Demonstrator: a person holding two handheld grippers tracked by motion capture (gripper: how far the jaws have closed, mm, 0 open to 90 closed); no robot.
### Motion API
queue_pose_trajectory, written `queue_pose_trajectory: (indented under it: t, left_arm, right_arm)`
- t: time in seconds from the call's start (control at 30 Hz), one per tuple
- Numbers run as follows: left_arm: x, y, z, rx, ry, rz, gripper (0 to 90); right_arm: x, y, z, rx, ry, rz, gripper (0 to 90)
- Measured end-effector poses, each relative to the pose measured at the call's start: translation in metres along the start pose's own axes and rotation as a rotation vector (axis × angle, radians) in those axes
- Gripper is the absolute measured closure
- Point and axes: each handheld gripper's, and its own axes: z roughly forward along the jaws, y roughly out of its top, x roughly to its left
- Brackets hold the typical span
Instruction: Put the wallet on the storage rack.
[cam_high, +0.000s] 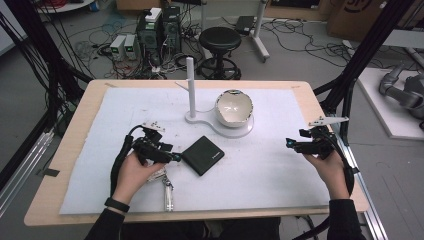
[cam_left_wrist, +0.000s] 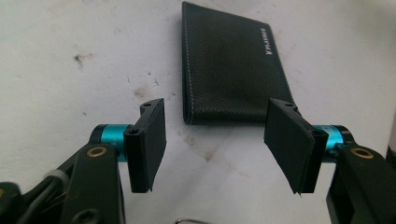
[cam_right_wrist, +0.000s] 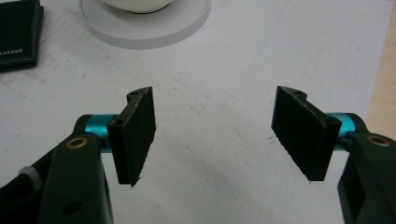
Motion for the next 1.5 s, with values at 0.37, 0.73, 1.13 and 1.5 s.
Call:
queue_pose_trajectory:
  t: [0.37,0.73,1.13,1.5]
  left_arm:
    - [0.011,0.006,0.027,0.024,0.008,-0.249,48.9]
    - [0.004,0.001,0.043,0.045,0.017,-0.292,56.1]
    - [-0.013,0.003,0.039,-0.028,0.035,-0.096,76.6]
    - [0.014,0.021,0.041,-0.114,0.078,-0.147,80.0]
  right_arm:
    - [0.002,0.001,0.001,0.004,0.000,-0.016,31.2]
    - [0.003,0.001,0.002,0.007,0.002,-0.018,31.3]
    - [0.004,0.003,0.004,0.010,0.001,-0.036,31.6]
    - [0.007,0.003,0.007,0.017,0.004,-0.043,32.1]
